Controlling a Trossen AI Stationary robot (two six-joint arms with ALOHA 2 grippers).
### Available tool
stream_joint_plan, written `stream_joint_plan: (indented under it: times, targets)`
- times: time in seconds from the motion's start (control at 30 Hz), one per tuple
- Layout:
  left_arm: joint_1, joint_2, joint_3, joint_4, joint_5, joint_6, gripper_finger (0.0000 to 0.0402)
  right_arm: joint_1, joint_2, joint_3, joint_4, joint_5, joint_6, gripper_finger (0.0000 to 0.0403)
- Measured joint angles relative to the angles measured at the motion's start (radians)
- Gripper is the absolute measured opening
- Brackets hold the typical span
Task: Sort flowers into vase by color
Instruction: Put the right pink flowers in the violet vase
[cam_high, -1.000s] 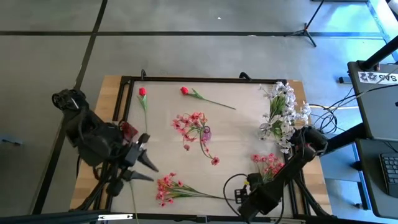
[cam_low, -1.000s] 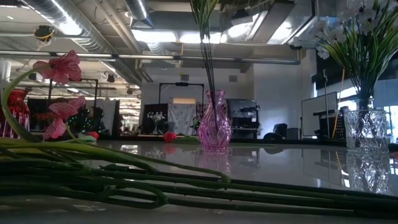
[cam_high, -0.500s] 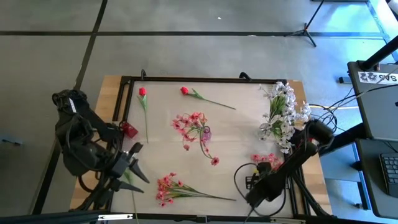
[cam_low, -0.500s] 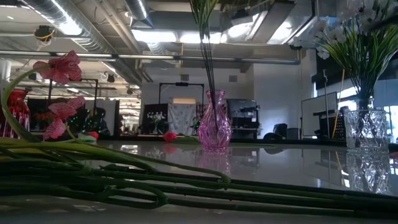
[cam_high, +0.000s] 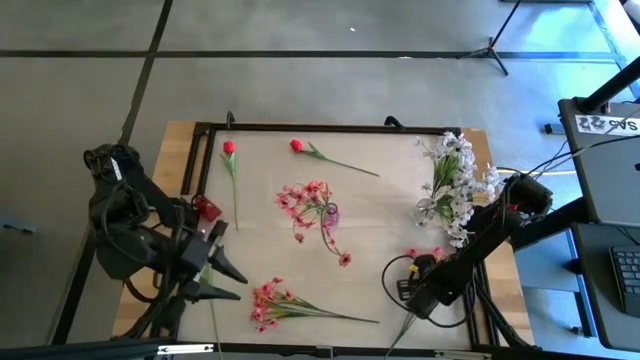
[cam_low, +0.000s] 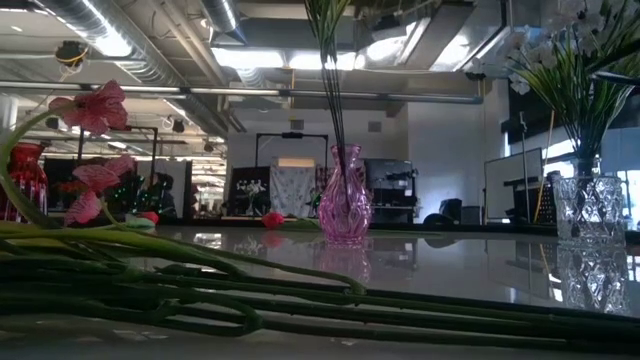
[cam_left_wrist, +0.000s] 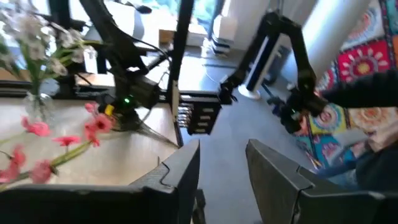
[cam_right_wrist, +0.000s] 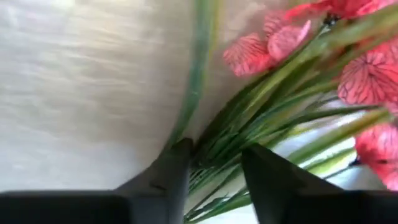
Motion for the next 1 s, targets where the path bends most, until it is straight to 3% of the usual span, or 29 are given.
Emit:
stream_joint_plan:
  times: [0.27,0.47,0.57,1.0]
  targets:
    - [0.059,0.0,0.0,0.02,-0.179,-0.081,0.013,0.001,0.005,0.057,-0.005,0.063,-0.134,0.0014]
    - [0.149,0.0,0.0,0.018,-0.188,-0.145,0.013,-0.001,0.008,0.199,0.05,0.205,-0.35,0.0033]
    - [0.194,0.0,0.0,0.018,-0.176,-0.164,0.013,0.0,0.008,0.308,0.063,0.262,-0.522,0.0023]
    - [0.261,-0.009,0.0,0.054,-0.096,-0.114,0.013,0.0,0.007,0.952,-0.001,0.465,-1.556,0.0009]
